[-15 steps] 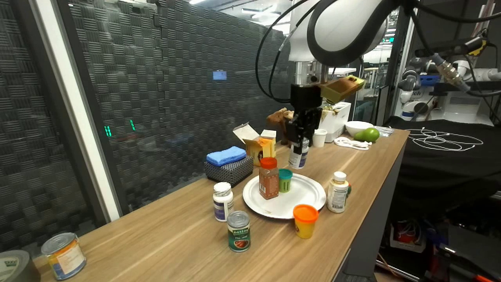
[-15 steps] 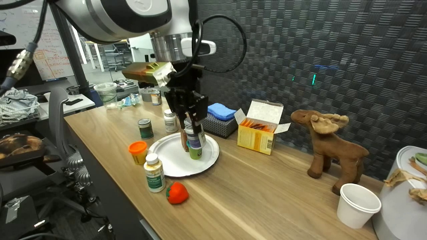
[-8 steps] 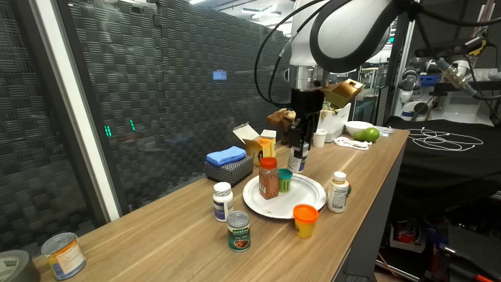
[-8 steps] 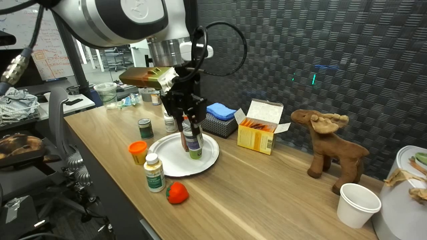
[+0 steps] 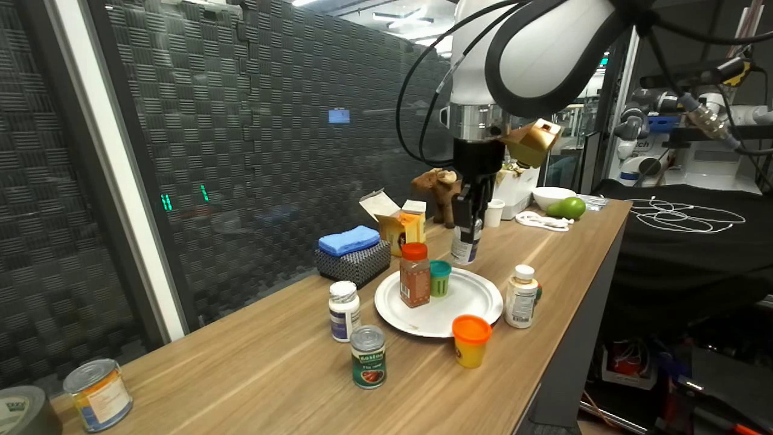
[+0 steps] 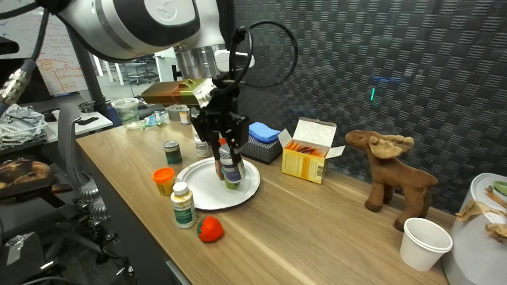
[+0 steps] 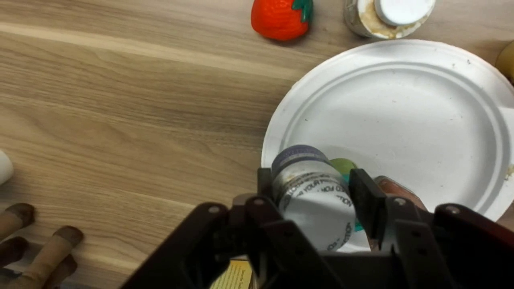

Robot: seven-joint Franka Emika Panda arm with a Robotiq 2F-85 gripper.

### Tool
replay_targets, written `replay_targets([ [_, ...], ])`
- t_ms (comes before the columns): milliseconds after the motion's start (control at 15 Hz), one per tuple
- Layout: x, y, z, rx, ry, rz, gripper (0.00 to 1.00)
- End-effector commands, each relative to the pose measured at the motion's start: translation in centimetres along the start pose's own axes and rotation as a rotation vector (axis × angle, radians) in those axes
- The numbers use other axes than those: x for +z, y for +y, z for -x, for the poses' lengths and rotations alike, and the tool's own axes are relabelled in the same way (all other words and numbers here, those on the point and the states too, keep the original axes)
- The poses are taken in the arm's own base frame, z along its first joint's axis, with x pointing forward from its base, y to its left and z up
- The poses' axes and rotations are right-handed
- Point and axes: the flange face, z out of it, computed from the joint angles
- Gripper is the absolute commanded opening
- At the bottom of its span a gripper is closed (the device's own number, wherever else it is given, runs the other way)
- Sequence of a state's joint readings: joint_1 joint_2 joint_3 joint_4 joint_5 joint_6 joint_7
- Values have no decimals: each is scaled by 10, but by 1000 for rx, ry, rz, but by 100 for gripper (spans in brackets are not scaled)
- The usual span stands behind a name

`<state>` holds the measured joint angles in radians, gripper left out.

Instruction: Pick up the bottles and small containers from the table and put them on the white plate.

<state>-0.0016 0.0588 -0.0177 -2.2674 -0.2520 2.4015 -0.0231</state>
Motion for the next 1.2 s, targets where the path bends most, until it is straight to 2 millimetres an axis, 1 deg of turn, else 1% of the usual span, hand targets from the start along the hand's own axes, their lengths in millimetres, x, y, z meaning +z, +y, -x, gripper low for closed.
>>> replay_targets([
  [0, -4, 1, 8, -45, -7, 9, 26],
  [400, 9, -2, 9, -125, -48, -43, 26],
  [733, 18, -5, -1, -160, -57, -99, 26],
  [1133, 42, -5, -19, -143, -75, -88, 26],
])
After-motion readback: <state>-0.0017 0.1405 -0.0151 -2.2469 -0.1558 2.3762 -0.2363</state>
